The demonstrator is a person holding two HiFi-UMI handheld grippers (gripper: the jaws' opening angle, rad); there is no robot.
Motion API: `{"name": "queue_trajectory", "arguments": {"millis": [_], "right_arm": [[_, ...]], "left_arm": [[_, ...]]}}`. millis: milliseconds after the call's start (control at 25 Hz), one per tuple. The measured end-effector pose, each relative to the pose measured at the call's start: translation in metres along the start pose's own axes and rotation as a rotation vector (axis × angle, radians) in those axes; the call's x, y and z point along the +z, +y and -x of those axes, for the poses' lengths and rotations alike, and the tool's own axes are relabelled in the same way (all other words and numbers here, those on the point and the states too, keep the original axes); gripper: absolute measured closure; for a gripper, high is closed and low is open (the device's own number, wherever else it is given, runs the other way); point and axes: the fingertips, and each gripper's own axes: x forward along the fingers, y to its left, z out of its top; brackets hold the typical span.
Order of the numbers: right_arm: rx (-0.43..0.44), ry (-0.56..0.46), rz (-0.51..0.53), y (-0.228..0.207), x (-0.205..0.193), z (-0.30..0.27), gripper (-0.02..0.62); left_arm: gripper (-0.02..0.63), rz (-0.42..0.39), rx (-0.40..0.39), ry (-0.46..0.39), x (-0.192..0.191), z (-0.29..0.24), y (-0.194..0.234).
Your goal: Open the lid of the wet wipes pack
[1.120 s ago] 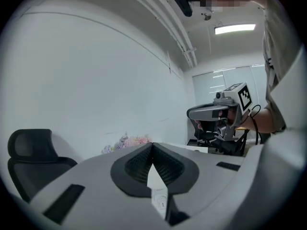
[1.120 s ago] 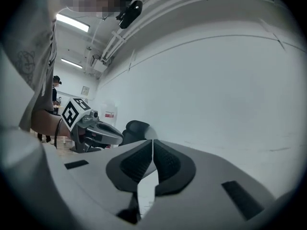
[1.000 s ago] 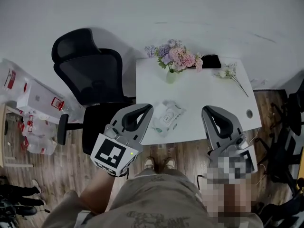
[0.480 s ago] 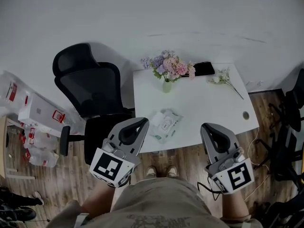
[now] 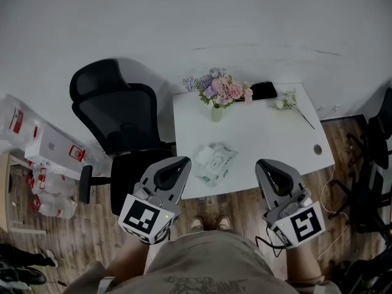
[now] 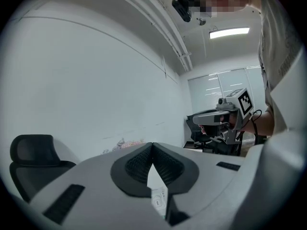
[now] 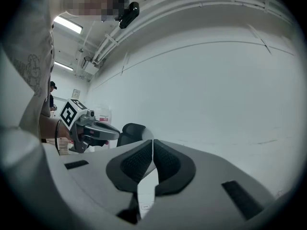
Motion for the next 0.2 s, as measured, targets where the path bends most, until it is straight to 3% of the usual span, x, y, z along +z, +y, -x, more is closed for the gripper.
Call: {"name": "queue_trajectory", "arguments": {"millis": [200], "right_arm": [[-0.003,0.008,0.009,0.0013,-0.0028,-0.0057,0.56]], "left_arm": [[0.589,0.0,0.004,-0.001,-0.0021,0.001,0.0047]]}}
